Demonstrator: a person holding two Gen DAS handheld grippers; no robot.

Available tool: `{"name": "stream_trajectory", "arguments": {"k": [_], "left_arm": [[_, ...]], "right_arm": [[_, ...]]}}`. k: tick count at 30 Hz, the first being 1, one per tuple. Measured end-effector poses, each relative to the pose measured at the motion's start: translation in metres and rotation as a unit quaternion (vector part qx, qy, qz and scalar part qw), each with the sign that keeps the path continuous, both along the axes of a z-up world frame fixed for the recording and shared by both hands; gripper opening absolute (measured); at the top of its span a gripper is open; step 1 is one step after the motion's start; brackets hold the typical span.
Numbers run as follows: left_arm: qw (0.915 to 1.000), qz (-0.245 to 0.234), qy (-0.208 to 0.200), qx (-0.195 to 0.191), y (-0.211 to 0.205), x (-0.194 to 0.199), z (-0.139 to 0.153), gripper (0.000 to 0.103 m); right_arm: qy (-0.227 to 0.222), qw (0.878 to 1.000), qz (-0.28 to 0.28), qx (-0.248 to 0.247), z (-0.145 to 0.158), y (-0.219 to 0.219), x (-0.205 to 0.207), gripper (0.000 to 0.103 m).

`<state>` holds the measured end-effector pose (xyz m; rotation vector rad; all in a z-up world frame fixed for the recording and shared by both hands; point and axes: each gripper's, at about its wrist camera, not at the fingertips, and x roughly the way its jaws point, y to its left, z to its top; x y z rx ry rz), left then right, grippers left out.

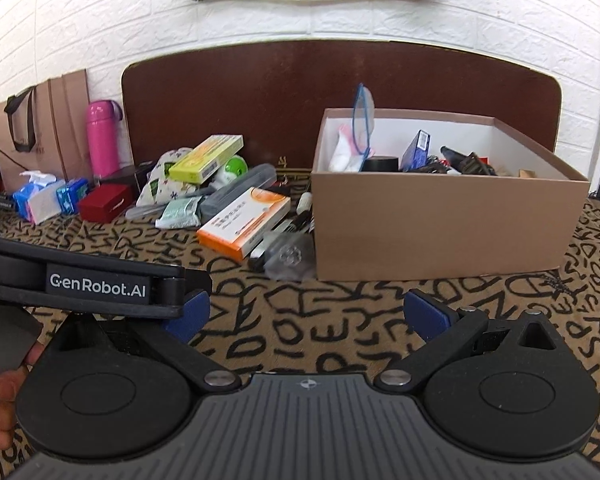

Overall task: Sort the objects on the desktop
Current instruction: 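Withdraw both tools from the box back over the table, then move the left tool toward the orange medicine box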

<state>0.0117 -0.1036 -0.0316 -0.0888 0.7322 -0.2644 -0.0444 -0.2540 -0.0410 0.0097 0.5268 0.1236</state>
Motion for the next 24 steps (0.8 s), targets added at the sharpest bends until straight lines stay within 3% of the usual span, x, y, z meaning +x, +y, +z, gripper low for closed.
{"name": "stream_trajectory", "arguments": {"k": [24], "left_arm": [[0.9990,0.013,0.040,-0.015,0.030,0.028,-0.027,0.103]], "right_arm": [[0.038,0.999,0.019,-0.005,-0.021,0.024,0.031,0.103]]}}
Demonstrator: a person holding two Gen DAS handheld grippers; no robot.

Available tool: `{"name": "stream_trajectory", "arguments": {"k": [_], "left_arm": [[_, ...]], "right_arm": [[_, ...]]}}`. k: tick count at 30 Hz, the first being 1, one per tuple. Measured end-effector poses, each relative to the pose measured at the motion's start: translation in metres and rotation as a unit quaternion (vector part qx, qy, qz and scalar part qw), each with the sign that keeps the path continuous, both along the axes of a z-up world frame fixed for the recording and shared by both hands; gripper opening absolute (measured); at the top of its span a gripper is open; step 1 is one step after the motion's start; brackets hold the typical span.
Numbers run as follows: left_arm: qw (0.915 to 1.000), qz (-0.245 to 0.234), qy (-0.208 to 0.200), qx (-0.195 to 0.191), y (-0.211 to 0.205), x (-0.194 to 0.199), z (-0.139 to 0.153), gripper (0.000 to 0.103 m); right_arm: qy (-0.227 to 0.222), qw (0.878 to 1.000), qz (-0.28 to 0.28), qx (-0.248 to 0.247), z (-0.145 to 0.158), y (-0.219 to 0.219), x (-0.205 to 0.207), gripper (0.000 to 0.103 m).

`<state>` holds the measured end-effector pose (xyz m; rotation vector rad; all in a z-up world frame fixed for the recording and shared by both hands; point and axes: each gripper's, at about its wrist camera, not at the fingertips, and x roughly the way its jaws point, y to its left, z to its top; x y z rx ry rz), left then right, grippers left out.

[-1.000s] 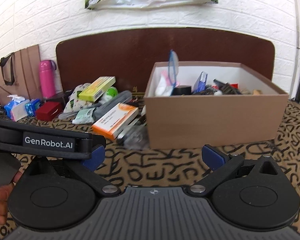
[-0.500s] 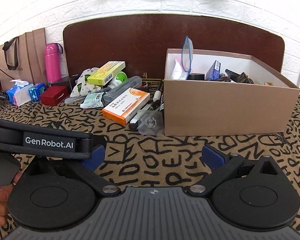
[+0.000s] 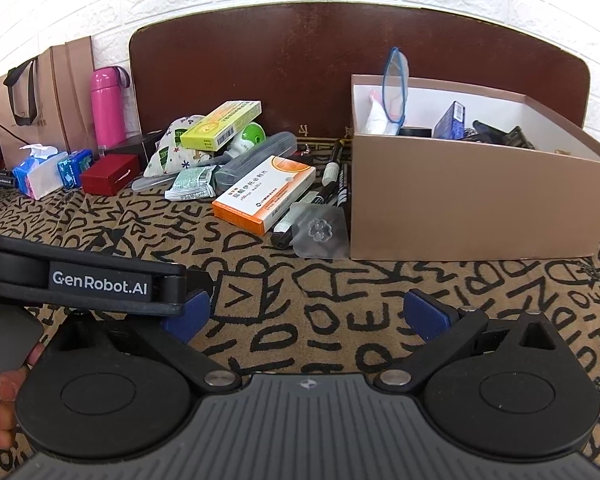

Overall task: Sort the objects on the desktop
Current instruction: 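Move the left tool toward the orange medicine box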

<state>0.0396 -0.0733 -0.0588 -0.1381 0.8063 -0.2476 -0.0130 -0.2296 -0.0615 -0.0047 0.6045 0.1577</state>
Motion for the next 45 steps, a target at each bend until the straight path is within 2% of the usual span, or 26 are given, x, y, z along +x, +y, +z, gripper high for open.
{"name": "stream_trajectory", "arguments": {"k": [8,13,25,30,37,45], "left_arm": [[1.0000,-0.001,-0.008,-0.003,0.014,0.021,-0.001,0.103],[0.9998,-0.015,-0.009,-0.012,0.019,0.035,0.002,0.100],[0.9986,-0.037,-0.006,-0.039,0.024,0.080,0.011,0.093],[0.9980,-0.059,0.005,-0.023,0.020,0.108,0.011,0.090],[0.9953,-0.092,0.026,-0.016,0.010,0.141,-0.003,0.082],[0.9939,-0.102,0.036,-0.025,0.005,0.163,-0.017,0.081]], "right_arm": [[-0.002,1.000,0.027,-0.004,-0.009,0.016,0.018,0.103],[-0.011,0.999,0.040,-0.005,-0.011,0.025,0.029,0.101],[-0.053,0.995,0.086,-0.019,-0.008,0.044,0.071,0.084],[-0.057,0.993,0.101,-0.028,-0.011,0.050,0.091,0.077],[-0.041,0.993,0.104,-0.035,-0.019,0.057,0.114,0.073],[-0.027,0.994,0.102,-0.042,-0.032,0.057,0.130,0.073]]}}
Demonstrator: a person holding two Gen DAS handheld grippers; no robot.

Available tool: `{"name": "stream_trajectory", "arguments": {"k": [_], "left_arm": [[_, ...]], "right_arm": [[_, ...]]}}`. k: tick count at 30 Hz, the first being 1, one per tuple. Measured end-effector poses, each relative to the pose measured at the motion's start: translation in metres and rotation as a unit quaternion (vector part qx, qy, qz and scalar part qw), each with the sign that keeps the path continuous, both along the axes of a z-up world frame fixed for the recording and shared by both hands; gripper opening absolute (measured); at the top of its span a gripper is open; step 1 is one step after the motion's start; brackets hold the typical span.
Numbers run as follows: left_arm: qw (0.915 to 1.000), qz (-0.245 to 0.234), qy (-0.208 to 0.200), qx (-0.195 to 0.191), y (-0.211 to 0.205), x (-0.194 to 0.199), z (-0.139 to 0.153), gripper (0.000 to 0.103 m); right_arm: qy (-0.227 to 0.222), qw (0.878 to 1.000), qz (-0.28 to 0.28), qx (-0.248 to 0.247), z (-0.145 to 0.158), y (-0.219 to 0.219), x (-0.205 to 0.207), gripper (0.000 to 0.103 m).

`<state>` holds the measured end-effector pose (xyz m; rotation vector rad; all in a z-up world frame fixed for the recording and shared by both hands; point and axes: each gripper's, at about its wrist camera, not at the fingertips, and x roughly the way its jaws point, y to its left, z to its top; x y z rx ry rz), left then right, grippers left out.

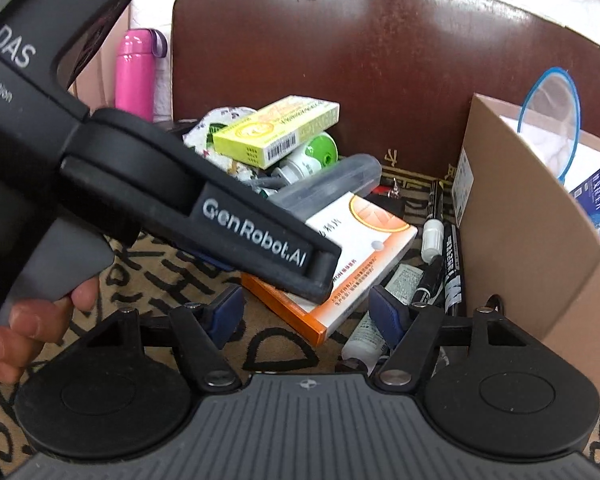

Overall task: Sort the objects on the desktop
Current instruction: 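Move the left tool toward the orange medicine box, then grasp the orange-and-white medicine box with the left gripper and lift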

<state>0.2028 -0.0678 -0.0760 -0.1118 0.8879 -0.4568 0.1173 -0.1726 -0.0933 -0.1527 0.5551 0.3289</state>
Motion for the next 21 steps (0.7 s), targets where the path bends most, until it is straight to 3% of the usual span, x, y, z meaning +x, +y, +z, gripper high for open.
{"name": "stream_trajectory", "arguments": {"k": [3,4,6,10,14,15,21], "left_arm": [[1.0000,-0.004,0.000,-0.002,-0.002,0.005,-0.001,0.077],[1.0000,-0.006,0.000,-0.005,-0.003,0.006,-0.001,0.067],[1.0000,-0.006,0.000,-0.008,-0.002,0.005,0.000,0.057],[1.0000,-0.001,-0.004,-0.006,0.000,-0.002,0.002,0.048],[0.9999,0.011,0.002,-0.010,0.004,-0.013,0.005,0.043],[0.9998,0.009,0.005,-0.014,0.004,-0.018,0.005,0.042],[0.9995,0.018,0.014,-0.024,0.011,-0.041,0.005,0.039]], "right_arm": [[0.002,1.000,0.002,0.000,-0.001,0.001,0.004,0.070],[0.003,1.000,0.002,0.000,-0.001,0.001,0.004,0.067],[0.007,1.000,-0.002,0.000,-0.001,0.001,0.004,0.061],[0.010,1.000,-0.002,-0.001,0.001,0.000,-0.001,0.055],[0.011,1.000,0.007,-0.001,0.006,0.000,-0.012,0.047],[0.009,1.000,0.019,0.004,0.007,0.000,-0.016,0.033],[0.012,0.999,0.036,0.002,0.010,0.003,-0.040,0.034]]}}
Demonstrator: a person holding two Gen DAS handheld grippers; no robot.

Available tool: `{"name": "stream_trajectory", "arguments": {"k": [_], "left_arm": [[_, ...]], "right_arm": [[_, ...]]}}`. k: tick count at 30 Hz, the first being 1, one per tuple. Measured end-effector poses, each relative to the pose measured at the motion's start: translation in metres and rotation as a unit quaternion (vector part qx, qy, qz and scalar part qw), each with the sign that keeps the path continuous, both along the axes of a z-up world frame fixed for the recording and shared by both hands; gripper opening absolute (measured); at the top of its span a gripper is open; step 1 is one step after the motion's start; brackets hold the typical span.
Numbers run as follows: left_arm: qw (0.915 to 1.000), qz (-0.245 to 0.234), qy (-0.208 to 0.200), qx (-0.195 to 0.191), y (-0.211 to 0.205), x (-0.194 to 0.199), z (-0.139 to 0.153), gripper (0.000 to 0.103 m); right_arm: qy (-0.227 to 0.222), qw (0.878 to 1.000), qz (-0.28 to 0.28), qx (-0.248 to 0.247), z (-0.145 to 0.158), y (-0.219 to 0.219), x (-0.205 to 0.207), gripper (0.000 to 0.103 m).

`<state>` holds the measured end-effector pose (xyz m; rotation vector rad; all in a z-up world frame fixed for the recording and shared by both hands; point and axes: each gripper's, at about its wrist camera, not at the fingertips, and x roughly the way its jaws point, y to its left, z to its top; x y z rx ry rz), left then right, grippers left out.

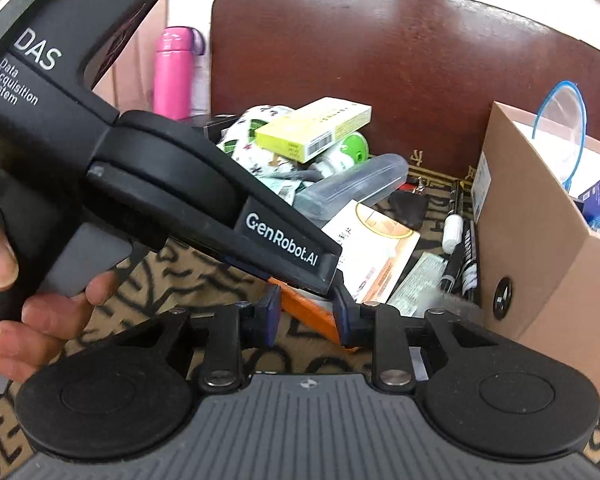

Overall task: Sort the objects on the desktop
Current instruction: 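Grasp the orange-and-white medicine box with the left gripper and lift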

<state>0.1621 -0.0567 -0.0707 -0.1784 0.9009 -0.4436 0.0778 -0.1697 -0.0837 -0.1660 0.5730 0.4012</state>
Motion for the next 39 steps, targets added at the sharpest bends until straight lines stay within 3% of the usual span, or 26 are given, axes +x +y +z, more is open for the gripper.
{"name": "stream_trajectory", "arguments": {"k": [5,6,8,10,14,17,20,22,24,31,39], "left_arm": [[1.0000,0.008,0.001,-0.002,0.004,-0.009,0.002,0.042],[0.9999,0.011,0.001,-0.002,0.004,-0.011,0.002,0.051],[0.9999,0.017,-0.002,-0.002,0.006,-0.013,0.002,0.053],[0.9995,0.031,-0.007,0.003,0.009,-0.013,0.001,0.065],[0.9991,0.041,-0.006,-0.002,0.013,-0.005,-0.001,0.070],[0.9991,0.041,-0.009,-0.001,0.012,0.003,0.000,0.074],[0.9996,0.024,-0.008,0.009,0.005,0.012,-0.003,0.070],[0.9998,0.011,-0.012,0.009,0.004,0.012,-0.005,0.051],[0.9998,0.011,-0.014,0.011,0.005,0.009,-0.005,0.048],[0.9998,0.013,-0.013,0.011,0.011,-0.024,-0.003,0.046],[0.9999,-0.009,0.000,0.013,0.009,-0.097,-0.004,0.047]], "right_arm": [[-0.003,1.000,-0.020,0.003,0.002,-0.006,-0.003,0.051],[-0.001,1.000,-0.020,0.005,0.002,-0.007,-0.003,0.053],[0.000,1.000,-0.019,0.002,0.000,-0.007,-0.001,0.057],[-0.001,1.000,-0.022,-0.001,-0.001,-0.007,0.002,0.059],[0.001,1.000,-0.026,0.004,-0.005,-0.008,0.011,0.063],[0.004,1.000,-0.023,0.004,-0.007,-0.006,0.019,0.071],[0.019,1.000,-0.020,0.003,-0.013,-0.003,0.026,0.068],[0.022,1.000,-0.014,0.008,-0.015,-0.001,0.024,0.065],[0.019,1.000,-0.010,0.003,-0.015,0.001,0.021,0.063],[0.028,1.000,0.005,-0.006,-0.010,0.000,-0.004,0.057],[0.048,0.998,0.047,-0.003,-0.005,-0.013,-0.072,0.057]]}}
